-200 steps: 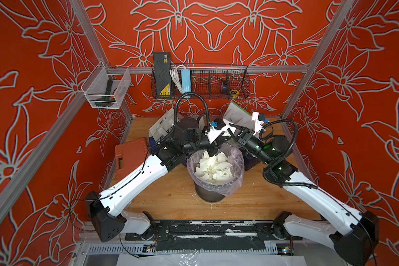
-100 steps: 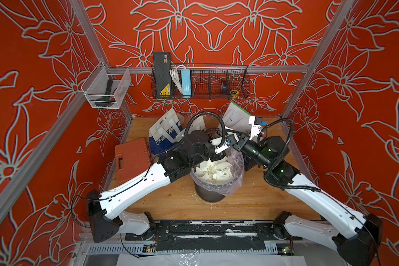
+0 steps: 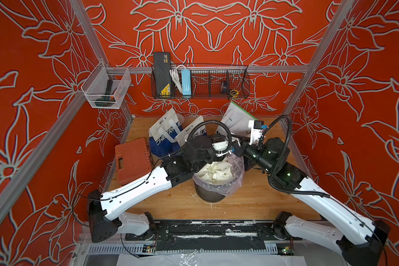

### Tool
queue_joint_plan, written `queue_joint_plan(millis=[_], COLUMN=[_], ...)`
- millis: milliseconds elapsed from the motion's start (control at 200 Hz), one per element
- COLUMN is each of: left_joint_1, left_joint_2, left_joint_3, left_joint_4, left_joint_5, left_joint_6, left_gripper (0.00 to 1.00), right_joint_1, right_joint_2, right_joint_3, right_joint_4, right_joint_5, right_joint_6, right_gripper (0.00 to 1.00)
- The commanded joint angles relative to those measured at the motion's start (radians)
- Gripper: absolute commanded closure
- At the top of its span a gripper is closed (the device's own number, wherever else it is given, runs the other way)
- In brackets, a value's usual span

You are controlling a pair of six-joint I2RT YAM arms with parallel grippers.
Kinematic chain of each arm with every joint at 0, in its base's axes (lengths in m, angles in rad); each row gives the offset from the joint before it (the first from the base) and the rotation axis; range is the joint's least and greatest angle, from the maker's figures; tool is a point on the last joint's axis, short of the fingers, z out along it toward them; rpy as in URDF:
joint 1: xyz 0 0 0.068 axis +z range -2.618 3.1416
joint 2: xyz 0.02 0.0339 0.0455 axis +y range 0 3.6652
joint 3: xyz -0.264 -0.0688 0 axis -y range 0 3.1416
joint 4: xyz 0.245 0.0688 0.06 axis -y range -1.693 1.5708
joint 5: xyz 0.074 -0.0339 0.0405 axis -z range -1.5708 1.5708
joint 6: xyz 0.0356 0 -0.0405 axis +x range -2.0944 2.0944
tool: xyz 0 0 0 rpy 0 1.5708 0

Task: Shred takeout receipts and throw away
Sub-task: Shred the takeout receipt, then place the takeout receipt in the trash bin.

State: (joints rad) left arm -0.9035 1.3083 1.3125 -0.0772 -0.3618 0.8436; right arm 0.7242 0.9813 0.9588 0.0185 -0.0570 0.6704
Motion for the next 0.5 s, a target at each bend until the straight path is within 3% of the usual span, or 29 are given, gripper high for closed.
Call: queue_joint_plan(millis=[0, 80, 150, 220, 305, 455, 495], left_joint_1=[0.069, 0.093, 0.120, 0.123, 0.129, 0.128, 0.129], left_joint_2=[-0.046, -0.051, -0.054, -0.033, -0.008, -0.056, -0.068], left_joint_3=[0.103, 0.120, 0.156, 0.211, 0.278, 0.200, 0.179], left_joint_4=[0.137, 0.115, 0.020, -0.088, -0.285, -0.424, -0.455], left_joint_5=[-0.175, -0.163, -0.046, 0.001, 0.138, 0.459, 0.547], left_joint_6=[-0.029, -0.077, -0.133, -0.181, -0.280, -0.391, -0.410], left_gripper=[1.00, 1.00, 1.00, 1.00, 1.00, 1.00, 1.00], right_joint_1=[-0.009, -0.009, -0.018, -0.022, -0.022, -0.022, -0.022], right_joint_2=[-0.011, -0.026, -0.042, -0.038, -0.027, 0.001, 0.009], right_joint_3=[-0.010, 0.004, -0.001, 0.025, 0.038, 0.042, 0.055], right_joint_4=[-0.173, -0.189, -0.151, -0.132, -0.069, -0.020, -0.046], right_joint_5=[0.067, 0.065, 0.040, -0.006, -0.081, -0.214, -0.246], right_joint_6=[-0.055, -0.063, -0.049, -0.043, -0.048, -0.126, -0.164], right_gripper=[1.00, 1.00, 1.00, 1.00, 1.00, 1.00, 0.91])
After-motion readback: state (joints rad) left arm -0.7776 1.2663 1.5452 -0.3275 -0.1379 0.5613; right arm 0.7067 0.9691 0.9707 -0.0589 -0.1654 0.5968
